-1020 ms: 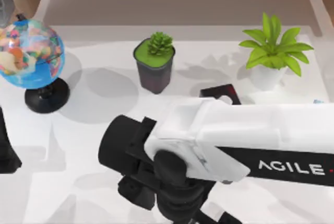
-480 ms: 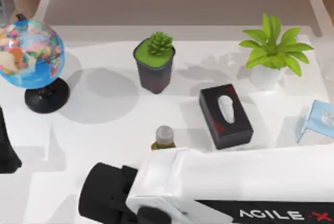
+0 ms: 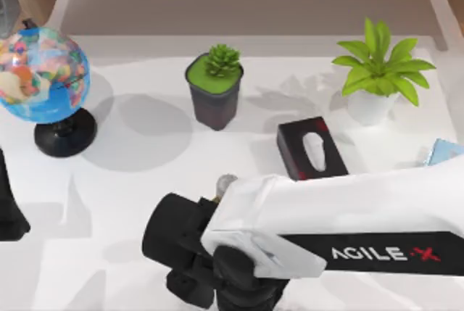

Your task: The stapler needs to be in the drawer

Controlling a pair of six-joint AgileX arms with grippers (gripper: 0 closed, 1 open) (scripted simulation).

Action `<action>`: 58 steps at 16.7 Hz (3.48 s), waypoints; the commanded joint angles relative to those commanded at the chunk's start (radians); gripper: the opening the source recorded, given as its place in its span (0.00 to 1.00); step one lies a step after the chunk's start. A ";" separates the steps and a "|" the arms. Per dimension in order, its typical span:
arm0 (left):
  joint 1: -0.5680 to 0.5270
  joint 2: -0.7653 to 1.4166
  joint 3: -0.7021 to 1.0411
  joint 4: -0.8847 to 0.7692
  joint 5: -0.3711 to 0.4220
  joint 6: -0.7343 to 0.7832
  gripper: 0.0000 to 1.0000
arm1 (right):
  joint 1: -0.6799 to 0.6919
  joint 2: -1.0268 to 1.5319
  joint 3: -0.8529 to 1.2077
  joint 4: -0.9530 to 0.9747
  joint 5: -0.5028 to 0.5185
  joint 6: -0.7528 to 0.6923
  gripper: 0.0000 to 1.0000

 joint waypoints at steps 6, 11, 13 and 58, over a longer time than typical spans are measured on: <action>0.000 0.000 0.000 0.000 0.000 0.000 1.00 | 0.000 0.000 0.000 0.000 0.000 0.000 0.70; 0.000 0.000 0.000 0.000 0.000 0.000 1.00 | 0.000 0.000 0.000 0.000 0.000 0.000 0.32; 0.000 0.000 0.000 0.000 0.000 0.000 1.00 | 0.000 0.000 0.000 0.000 0.000 0.000 0.17; 0.000 0.000 0.000 0.000 0.000 0.000 1.00 | -0.308 -0.135 0.067 -0.391 0.032 -0.436 0.00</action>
